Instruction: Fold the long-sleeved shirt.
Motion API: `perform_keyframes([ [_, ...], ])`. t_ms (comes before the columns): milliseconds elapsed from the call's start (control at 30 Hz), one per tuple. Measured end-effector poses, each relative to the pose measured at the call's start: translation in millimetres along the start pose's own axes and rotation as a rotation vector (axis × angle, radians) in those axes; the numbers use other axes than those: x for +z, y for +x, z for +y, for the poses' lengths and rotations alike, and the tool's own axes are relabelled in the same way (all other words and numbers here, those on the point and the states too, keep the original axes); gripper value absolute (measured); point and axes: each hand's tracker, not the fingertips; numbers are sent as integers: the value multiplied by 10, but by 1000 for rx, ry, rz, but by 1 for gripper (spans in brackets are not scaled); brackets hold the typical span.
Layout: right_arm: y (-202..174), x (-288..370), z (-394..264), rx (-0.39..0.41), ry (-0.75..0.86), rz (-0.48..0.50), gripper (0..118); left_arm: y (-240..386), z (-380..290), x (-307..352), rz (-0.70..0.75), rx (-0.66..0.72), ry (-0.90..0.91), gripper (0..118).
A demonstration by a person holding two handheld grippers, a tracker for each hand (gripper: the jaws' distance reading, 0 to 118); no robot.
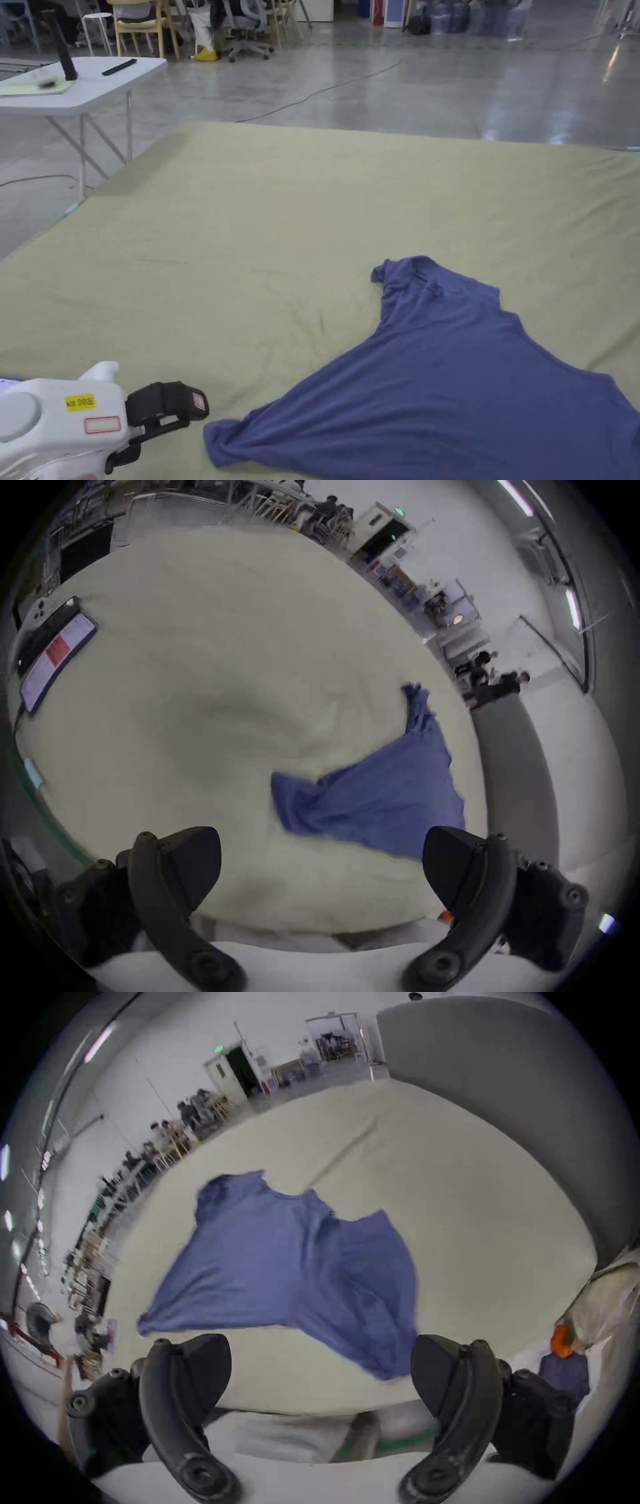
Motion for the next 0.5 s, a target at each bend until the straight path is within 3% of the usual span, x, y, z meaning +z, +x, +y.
perform_keyframes([
  [33, -81, 5, -39, -4, -12, 37, 79, 29, -121, -23, 60, -56, -41, 90],
  [67, -126, -22, -85, 3, -14, 56, 37, 63, -215, -42, 119, -114, -55, 50],
  [100, -203, -74, -151, 20, -11, 42, 0, 138, -353, -108, 199, -201, -44, 0],
  [167, -396, -200, -276, 95, -13, -23, 0, 176, -512, -242, 293, -298, -58, 0],
  [233, -560, -326, -320, 171, -38, -12, 0, 154, -513, -395, 271, -289, -45, 0],
  [300, -649, -416, -362, 170, -52, 19, 0, 220, -446, -481, 285, -304, -6, 0],
  [367, -705, -446, -328, 176, -71, 60, 0, 342, -370, -477, 300, -352, 61, 6],
  [433, -762, -550, -316, 183, -81, 55, 0, 406, -247, -659, 325, -373, 65, 99],
  [467, -739, -567, -263, 189, -86, 54, 0, 436, -180, -709, 336, -377, 43, 118],
  [500, -738, -619, -235, 196, -88, 50, 0, 352, -73, -871, 344, -381, 47, 116],
])
